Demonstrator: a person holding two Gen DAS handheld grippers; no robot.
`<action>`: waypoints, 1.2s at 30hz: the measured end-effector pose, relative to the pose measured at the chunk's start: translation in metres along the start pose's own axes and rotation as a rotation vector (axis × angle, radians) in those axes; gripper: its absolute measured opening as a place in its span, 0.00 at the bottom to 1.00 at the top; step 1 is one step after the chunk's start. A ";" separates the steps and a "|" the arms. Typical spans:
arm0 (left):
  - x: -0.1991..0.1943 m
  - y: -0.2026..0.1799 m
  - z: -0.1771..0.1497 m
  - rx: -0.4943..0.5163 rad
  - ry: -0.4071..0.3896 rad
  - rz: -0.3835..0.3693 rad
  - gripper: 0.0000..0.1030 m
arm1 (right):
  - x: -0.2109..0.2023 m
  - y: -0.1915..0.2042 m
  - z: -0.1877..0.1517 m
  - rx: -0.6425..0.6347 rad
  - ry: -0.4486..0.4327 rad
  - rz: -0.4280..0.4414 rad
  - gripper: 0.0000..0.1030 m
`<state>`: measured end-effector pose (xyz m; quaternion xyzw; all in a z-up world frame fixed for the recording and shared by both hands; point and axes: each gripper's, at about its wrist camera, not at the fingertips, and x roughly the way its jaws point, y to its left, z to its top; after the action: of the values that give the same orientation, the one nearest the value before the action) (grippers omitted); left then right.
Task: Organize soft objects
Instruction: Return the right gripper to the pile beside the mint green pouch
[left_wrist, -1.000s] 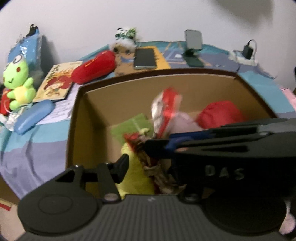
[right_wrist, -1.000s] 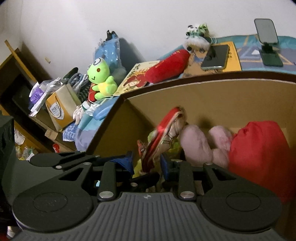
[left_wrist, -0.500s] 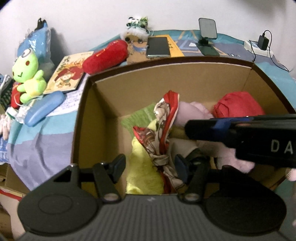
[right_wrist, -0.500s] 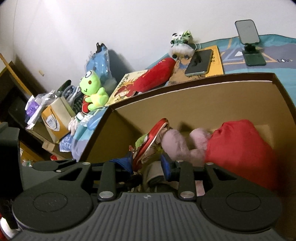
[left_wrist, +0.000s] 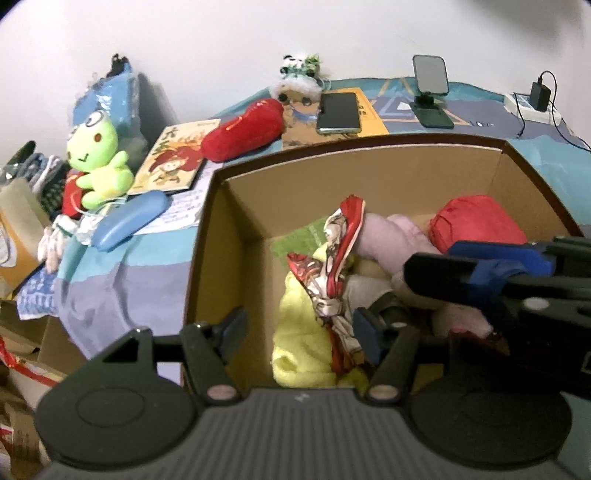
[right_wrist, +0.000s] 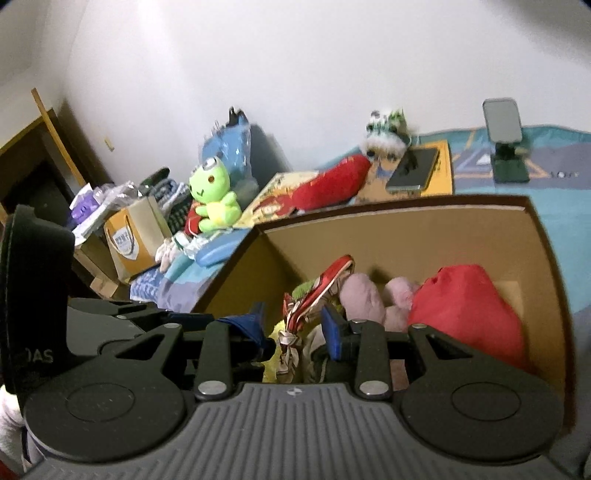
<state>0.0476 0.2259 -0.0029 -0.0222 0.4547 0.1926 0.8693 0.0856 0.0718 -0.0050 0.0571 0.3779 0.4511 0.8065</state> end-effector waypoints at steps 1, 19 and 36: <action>-0.004 -0.001 -0.001 -0.005 -0.005 0.005 0.63 | -0.004 0.000 -0.002 0.002 -0.015 -0.003 0.16; -0.062 -0.076 -0.028 0.034 -0.036 0.031 0.67 | -0.088 -0.035 -0.033 0.044 -0.077 -0.025 0.16; -0.064 -0.175 -0.056 0.124 0.020 -0.045 0.68 | -0.144 -0.092 -0.075 0.142 -0.023 -0.104 0.16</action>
<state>0.0330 0.0320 -0.0087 0.0198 0.4737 0.1444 0.8686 0.0547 -0.1119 -0.0182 0.0994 0.4020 0.3799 0.8272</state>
